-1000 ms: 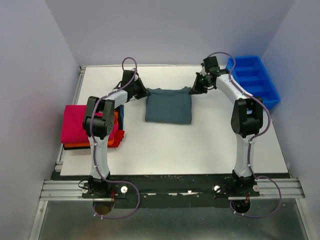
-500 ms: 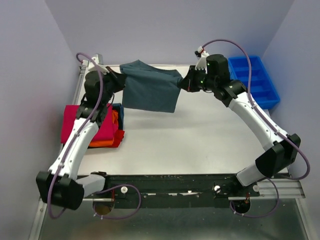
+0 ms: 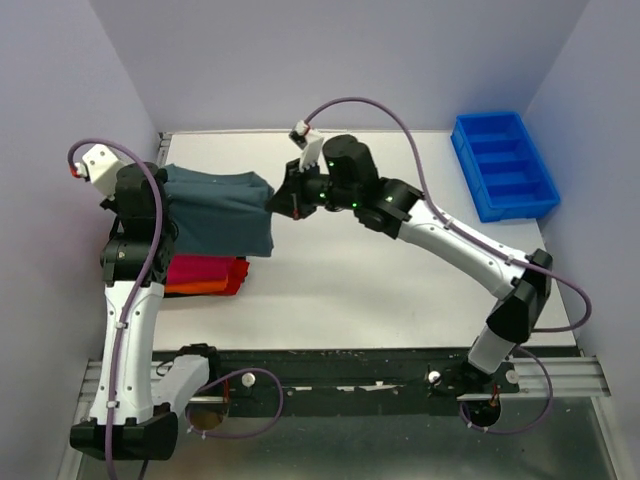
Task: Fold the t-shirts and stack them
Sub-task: Put the neatly folded tshirt into the corner of the board with both arms
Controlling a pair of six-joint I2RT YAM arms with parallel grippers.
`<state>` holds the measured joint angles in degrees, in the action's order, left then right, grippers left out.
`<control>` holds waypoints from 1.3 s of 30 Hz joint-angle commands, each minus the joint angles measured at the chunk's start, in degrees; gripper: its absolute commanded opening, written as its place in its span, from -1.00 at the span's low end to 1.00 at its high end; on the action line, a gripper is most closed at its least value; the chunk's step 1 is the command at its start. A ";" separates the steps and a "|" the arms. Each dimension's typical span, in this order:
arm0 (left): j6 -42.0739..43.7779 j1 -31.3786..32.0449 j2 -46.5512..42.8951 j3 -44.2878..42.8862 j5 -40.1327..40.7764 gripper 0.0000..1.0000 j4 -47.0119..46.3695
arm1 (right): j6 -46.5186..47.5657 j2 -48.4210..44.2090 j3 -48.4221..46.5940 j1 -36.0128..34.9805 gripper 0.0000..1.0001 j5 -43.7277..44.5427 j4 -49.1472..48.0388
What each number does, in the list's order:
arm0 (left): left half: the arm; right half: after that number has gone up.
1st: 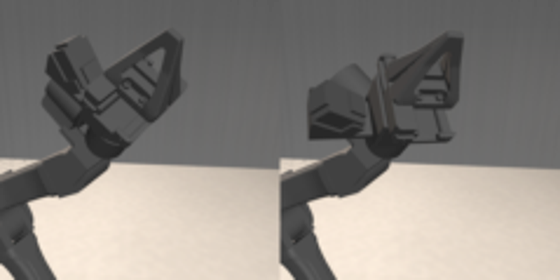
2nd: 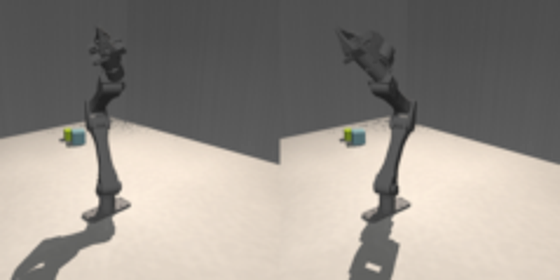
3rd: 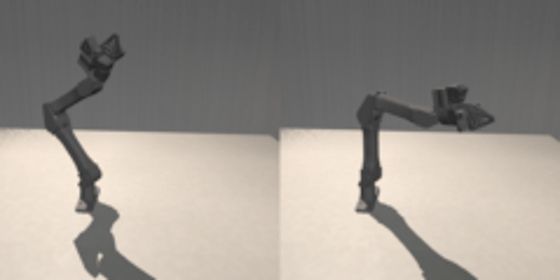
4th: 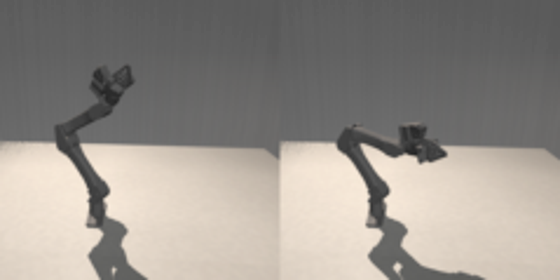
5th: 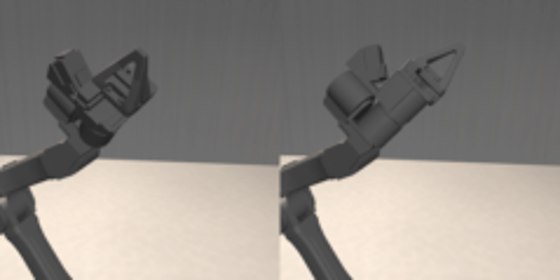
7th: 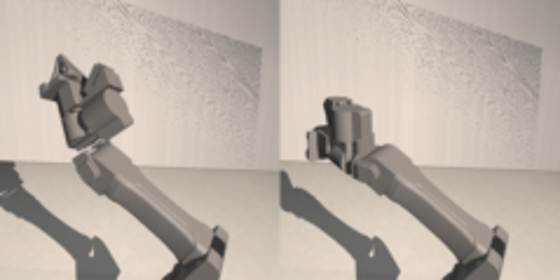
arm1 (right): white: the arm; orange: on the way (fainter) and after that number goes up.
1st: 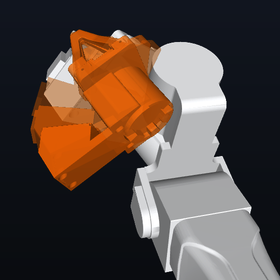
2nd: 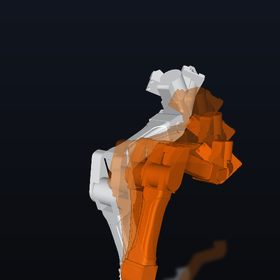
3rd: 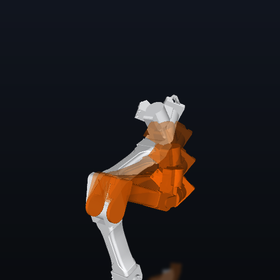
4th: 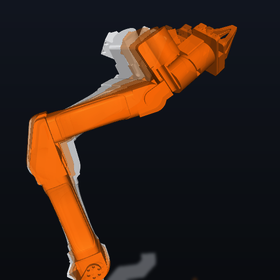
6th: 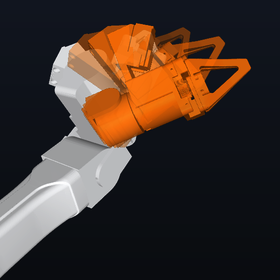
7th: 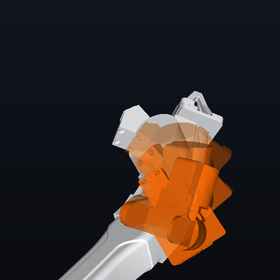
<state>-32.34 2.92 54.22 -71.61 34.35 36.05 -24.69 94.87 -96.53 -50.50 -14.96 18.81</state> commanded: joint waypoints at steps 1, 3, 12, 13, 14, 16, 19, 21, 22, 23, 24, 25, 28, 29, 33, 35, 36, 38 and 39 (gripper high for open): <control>4.04 -7.21 -2.18 2.43 12.76 -1.00 4.82 | -2.38 5.93 -6.73 -4.33 -0.99 3.54 -1.05; 4.48 -9.85 -2.80 3.93 13.81 -1.00 4.64 | -3.26 8.91 -8.84 -6.00 -0.99 3.45 -1.58; 9.83 -19.96 -1.23 9.74 12.77 -1.00 -3.70 | -5.28 21.83 -20.18 -9.00 -0.99 2.39 -0.53; 9.66 -20.49 -0.17 9.74 12.24 -1.00 -4.14 | -5.46 22.98 -20.88 -9.09 -0.99 3.00 -0.27; 9.57 -21.11 0.97 9.48 11.19 -1.00 -4.50 | -5.46 23.95 -21.50 -9.09 -0.99 3.97 -0.18; 9.31 -21.99 3.95 9.12 8.29 -1.00 -5.55 | -5.29 25.62 -22.64 -9.00 -0.99 5.37 -0.18; 9.05 -23.04 7.21 8.68 3.81 -1.00 -7.83 | -5.19 28.60 -24.93 -8.48 -0.99 7.31 0.53; 8.79 -23.57 9.67 8.42 1.17 -1.00 -9.33 | -6.59 30.63 -26.51 -7.34 -0.99 8.45 1.58; 8.52 -23.92 10.72 8.25 -0.93 -1.00 -9.94 | -7.47 31.59 -26.95 -6.64 -0.99 7.67 1.32; 8.43 -24.36 12.13 7.98 -2.86 -1.00 -10.56 | -8.35 33.00 -27.74 -5.93 -0.99 6.45 1.15; 7.82 -24.54 13.36 7.81 -4.28 -1.00 -11.17 | -8.97 34.40 -29.14 -5.06 -0.99 5.13 1.14; 7.29 -24.80 15.02 7.54 -6.03 -1.00 -11.88 | -9.50 35.81 -30.46 -4.44 -0.99 4.42 1.06; 6.67 -25.24 20.91 5.71 -11.39 -0.63 -12.59 | -10.64 39.15 -33.28 -2.85 -0.99 3.97 0.27; 6.67 -25.24 22.84 4.65 -12.19 -0.33 -11.80 | -10.91 40.21 -33.81 -2.41 -0.83 3.28 -0.43; 4.92 -25.68 30.32 -1.23 -12.46 0.97 -5.58 | -13.01 43.82 -34.34 -0.83 0.66 1.16 -2.72; 5.18 -25.68 31.30 -3.87 -12.90 0.98 -3.98 | -12.93 44.00 -34.34 -0.30 0.65 0.11 -3.25; 5.09 -25.68 30.69 -4.32 -13.08 0.97 -4.06 | -12.32 43.56 -33.82 -0.21 0.66 0.19 -3.34; 5.01 -25.59 28.15 -4.24 -13.87 0.97 -4.59 | -9.78 41.64 -31.89 -0.21 0.63 0.81 -4.04; 4.57 -25.68 26.75 -4.15 -14.57 0.98 -4.68 | -8.55 40.49 -30.66 -0.21 0.61 0.90 -4.48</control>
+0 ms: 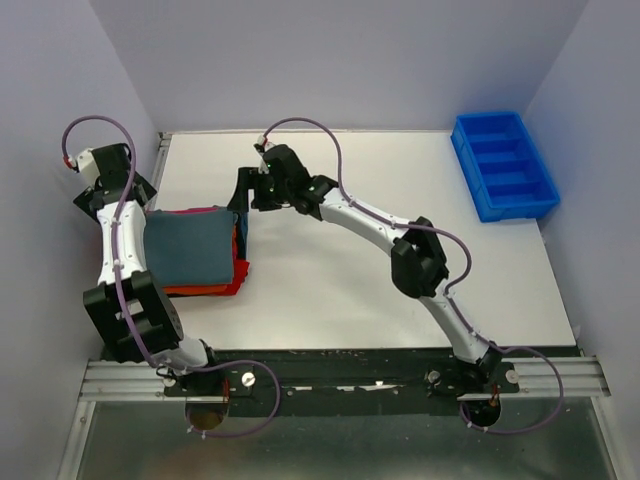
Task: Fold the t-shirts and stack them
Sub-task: Put the neatly folded tshirt into the corner of the board with both arms
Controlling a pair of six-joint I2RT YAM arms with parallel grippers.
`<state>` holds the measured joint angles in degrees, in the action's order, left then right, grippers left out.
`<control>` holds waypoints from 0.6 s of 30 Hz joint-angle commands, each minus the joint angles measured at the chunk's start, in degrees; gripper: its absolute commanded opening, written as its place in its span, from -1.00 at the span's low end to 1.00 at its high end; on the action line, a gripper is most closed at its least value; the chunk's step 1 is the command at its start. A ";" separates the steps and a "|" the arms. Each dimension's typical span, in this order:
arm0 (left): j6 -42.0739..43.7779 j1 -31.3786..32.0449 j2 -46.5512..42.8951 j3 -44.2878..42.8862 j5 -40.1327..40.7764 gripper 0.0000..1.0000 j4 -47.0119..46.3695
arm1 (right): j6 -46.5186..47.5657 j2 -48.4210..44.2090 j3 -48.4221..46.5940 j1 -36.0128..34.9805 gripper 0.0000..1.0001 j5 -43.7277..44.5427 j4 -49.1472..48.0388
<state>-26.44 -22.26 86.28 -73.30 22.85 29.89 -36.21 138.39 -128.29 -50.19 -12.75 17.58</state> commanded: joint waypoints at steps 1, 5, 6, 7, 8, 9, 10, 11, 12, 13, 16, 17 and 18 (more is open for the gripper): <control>-1.86 -0.50 -7.07 -1.94 -3.95 0.98 1.57 | 4.03 -4.17 1.89 -0.52 0.60 -1.31 -3.43; -5.37 -0.50 -14.98 2.09 -8.51 0.88 1.23 | 6.58 -8.38 5.93 -0.69 0.50 -4.73 -4.48; -6.08 -0.42 -17.26 3.76 -9.57 0.87 0.79 | 6.85 -9.70 8.12 -0.87 0.50 -6.04 -5.97; -6.26 -0.50 -19.29 6.47 -10.62 0.86 -0.17 | 7.02 -11.02 9.97 -1.13 0.50 -7.88 -7.64; -6.96 -0.50 -21.48 7.72 -11.24 0.85 -1.23 | 7.20 -11.82 11.64 -1.48 0.48 -9.55 -9.04; -7.83 -0.50 -23.24 9.47 -11.51 0.85 -1.58 | 7.38 -12.52 12.44 -2.01 0.47 -11.22 -10.02; -8.54 -0.42 -24.65 10.79 -11.86 0.84 -1.68 | 7.73 -12.79 12.71 -2.62 0.45 -12.20 -10.20; -9.15 -0.50 -25.97 12.29 -12.82 0.83 -1.59 | 7.73 -12.97 12.80 -3.24 0.44 -12.56 -9.85; -10.12 -0.50 -27.03 13.00 -14.40 0.82 -1.33 | 7.47 -13.23 13.15 -3.59 0.44 -12.47 -9.59; -10.56 -0.50 -27.82 13.70 -16.68 0.80 -1.32 | 7.12 -14.01 14.37 -3.77 0.43 -12.30 -9.76; -11.09 -0.33 -30.29 16.25 -27.11 0.78 -3.42 | 7.37 -20.41 23.48 -3.77 0.43 -8.44 -13.52; -11.35 0.02 -31.08 17.47 -30.64 0.79 -4.30 | 8.07 -23.83 27.70 -3.68 0.46 -6.08 -16.15; -11.97 0.63 -31.61 18.36 -32.24 0.83 -4.92 | 8.78 -26.91 32.35 -3.60 0.51 -3.62 -18.61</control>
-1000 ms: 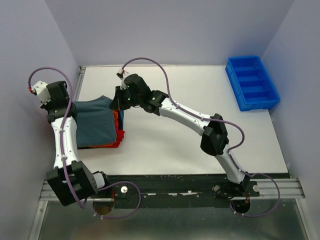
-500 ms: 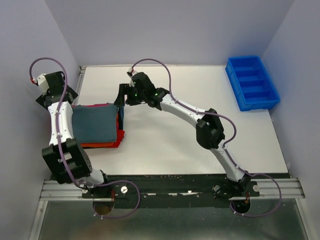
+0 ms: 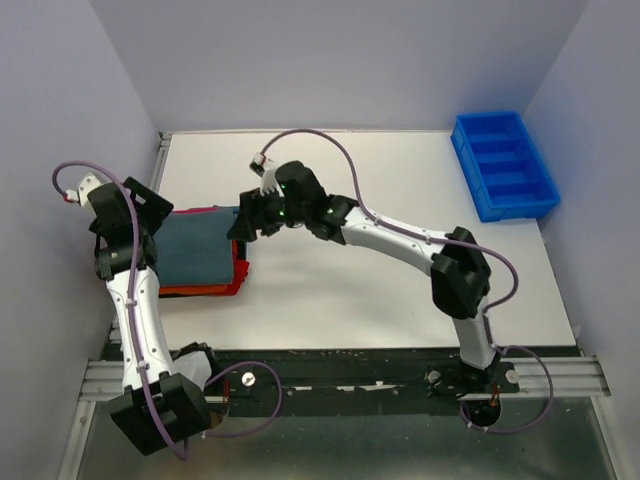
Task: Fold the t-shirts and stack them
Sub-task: Put the neatly folded tshirt into the corner of the board with both arms
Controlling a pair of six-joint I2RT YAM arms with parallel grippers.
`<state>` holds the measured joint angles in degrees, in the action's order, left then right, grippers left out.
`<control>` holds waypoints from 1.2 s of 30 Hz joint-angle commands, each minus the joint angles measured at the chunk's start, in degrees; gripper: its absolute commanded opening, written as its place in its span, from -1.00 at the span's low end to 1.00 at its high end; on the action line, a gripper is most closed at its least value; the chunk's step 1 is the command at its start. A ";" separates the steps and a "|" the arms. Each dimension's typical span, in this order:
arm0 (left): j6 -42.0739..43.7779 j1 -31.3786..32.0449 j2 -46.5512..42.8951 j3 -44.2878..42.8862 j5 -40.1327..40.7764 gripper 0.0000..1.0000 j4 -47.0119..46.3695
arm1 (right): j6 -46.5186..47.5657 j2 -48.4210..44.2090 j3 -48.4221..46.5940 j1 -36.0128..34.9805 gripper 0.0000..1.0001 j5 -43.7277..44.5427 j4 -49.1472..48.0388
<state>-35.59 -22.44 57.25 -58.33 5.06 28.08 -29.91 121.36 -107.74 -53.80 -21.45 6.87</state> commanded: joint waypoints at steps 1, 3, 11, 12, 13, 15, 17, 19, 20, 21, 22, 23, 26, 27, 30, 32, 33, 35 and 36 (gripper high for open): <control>-3.51 2.03 -3.02 4.26 -15.07 0.85 -3.29 | 3.45 -13.31 15.34 0.27 0.54 6.84 -9.49; -4.83 6.50 -3.73 5.85 -12.64 0.88 -3.64 | 6.51 -19.20 22.89 1.41 0.57 6.09 -11.96; -9.93 38.93 -0.75 9.98 6.09 0.98 -11.89 | 3.99 -45.56 54.00 14.23 0.63 3.52 -14.69; -10.11 42.27 0.22 10.42 7.58 0.98 -12.95 | 3.98 -50.12 57.87 16.25 0.63 4.13 -15.31; -10.20 45.00 1.01 11.03 8.99 0.98 -14.44 | 4.42 -54.35 62.00 17.14 0.64 5.88 -15.66; -9.85 51.32 2.85 12.00 12.50 0.98 -16.81 | 6.26 -63.57 68.69 17.94 0.70 12.19 -14.88; -8.62 57.30 5.49 12.79 15.32 0.98 -19.54 | 7.06 -72.45 73.53 18.38 0.75 18.87 -11.90; -6.69 61.53 8.03 12.80 16.29 0.98 -20.95 | 7.58 -79.31 76.88 18.47 0.82 25.02 -7.95; -5.12 62.85 9.01 12.71 16.38 0.98 -21.30 | 8.02 -81.96 78.55 18.56 0.82 26.62 -6.97; -3.79 64.34 9.80 12.80 16.65 0.98 -21.74 | 8.20 -84.94 79.96 18.64 0.82 28.20 -4.53; -2.21 65.67 10.07 13.32 17.35 0.97 -22.70 | 8.29 -87.76 81.62 18.73 0.82 30.05 -3.28; -0.81 66.72 9.72 14.54 17.61 0.98 -24.45 | 8.38 -90.14 83.29 18.73 0.82 31.81 -2.57; 2.89 68.31 6.48 20.68 16.57 0.97 -32.70 | 6.97 -96.82 86.99 18.73 0.82 32.53 -2.82; 3.68 68.40 5.34 23.14 15.52 0.97 -35.26 | 6.62 -98.32 87.96 18.73 0.82 33.22 -3.09; 5.18 68.40 1.55 29.21 13.67 0.98 -42.20 | 6.18 -100.53 90.25 18.73 0.82 36.38 -3.27; 6.15 68.49 -0.38 32.38 12.87 0.98 -45.29 | 6.00 -101.06 91.30 18.73 0.82 37.44 -3.44; 6.41 68.49 -1.00 33.53 12.70 0.98 -46.17 | 6.00 -101.23 91.74 18.73 0.82 38.14 -3.62; 6.33 68.49 -2.14 35.03 12.17 0.98 -47.14 | 6.00 -101.06 92.62 18.73 0.82 39.55 -4.32; 6.07 68.40 -2.67 35.73 11.82 0.97 -47.50 | 6.09 -101.06 93.06 18.73 0.82 40.08 -4.93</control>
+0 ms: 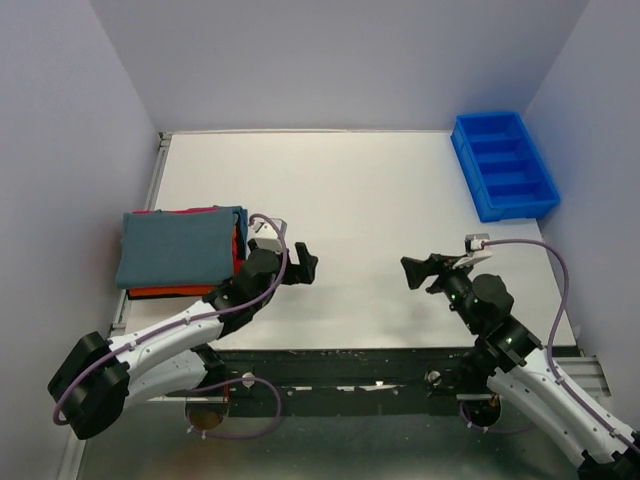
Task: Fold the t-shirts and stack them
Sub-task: Put the neatly folded tshirt into the corner of the board with both arms
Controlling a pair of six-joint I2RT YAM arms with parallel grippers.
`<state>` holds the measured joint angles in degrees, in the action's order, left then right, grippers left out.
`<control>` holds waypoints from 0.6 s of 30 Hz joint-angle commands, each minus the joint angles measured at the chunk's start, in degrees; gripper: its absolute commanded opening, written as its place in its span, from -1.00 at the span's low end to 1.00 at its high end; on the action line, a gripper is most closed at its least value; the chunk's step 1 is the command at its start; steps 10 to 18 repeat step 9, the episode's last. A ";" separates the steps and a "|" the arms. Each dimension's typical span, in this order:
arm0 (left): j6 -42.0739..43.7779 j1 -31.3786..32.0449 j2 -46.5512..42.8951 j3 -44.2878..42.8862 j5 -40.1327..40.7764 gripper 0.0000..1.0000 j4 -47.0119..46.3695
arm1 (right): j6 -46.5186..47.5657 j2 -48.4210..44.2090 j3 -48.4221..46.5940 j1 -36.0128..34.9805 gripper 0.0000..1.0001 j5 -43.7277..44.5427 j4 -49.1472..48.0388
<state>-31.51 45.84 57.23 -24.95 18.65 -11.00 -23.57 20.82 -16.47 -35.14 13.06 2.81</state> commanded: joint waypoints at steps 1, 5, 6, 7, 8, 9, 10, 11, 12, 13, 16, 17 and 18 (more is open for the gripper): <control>1.63 0.12 -3.00 2.54 -2.39 0.97 -8.77 | -0.07 -0.25 2.14 0.07 0.83 5.83 -1.31; 0.83 0.21 -3.71 2.19 -3.19 0.97 -7.81 | 0.19 0.10 1.79 0.07 0.82 5.49 -1.40; 0.75 0.12 -3.88 2.10 -3.45 0.97 -7.28 | 0.19 0.10 1.97 0.07 0.81 5.05 -1.49; 0.57 0.21 -4.32 2.01 -3.36 0.97 -7.02 | 0.28 -0.07 2.05 0.07 0.82 4.35 -1.66; 0.57 0.12 -4.67 2.18 -3.45 0.98 -6.58 | 0.28 -0.34 2.06 0.07 0.82 3.82 -1.67; 0.66 0.30 -5.20 2.27 -3.36 0.98 -6.49 | 0.54 -0.86 2.14 0.07 0.85 3.47 -1.67; 0.66 0.30 -5.20 2.27 -3.36 0.98 -6.49 | 0.54 -0.86 2.14 0.07 0.85 3.47 -1.67; 0.66 0.30 -5.20 2.27 -3.36 0.98 -6.49 | 0.54 -0.86 2.14 0.07 0.85 3.47 -1.67; 0.66 0.30 -5.20 2.27 -3.36 0.98 -6.49 | 0.54 -0.86 2.14 0.07 0.85 3.47 -1.67; 0.66 0.30 -5.20 2.27 -3.36 0.98 -6.49 | 0.54 -0.86 2.14 0.07 0.85 3.47 -1.67; 0.66 0.30 -5.20 2.27 -3.36 0.98 -6.49 | 0.54 -0.86 2.14 0.07 0.85 3.47 -1.67; 0.66 0.30 -5.20 2.27 -3.36 0.98 -6.49 | 0.54 -0.86 2.14 0.07 0.85 3.47 -1.67; 0.66 0.30 -5.20 2.27 -3.36 0.98 -6.49 | 0.54 -0.86 2.14 0.07 0.85 3.47 -1.67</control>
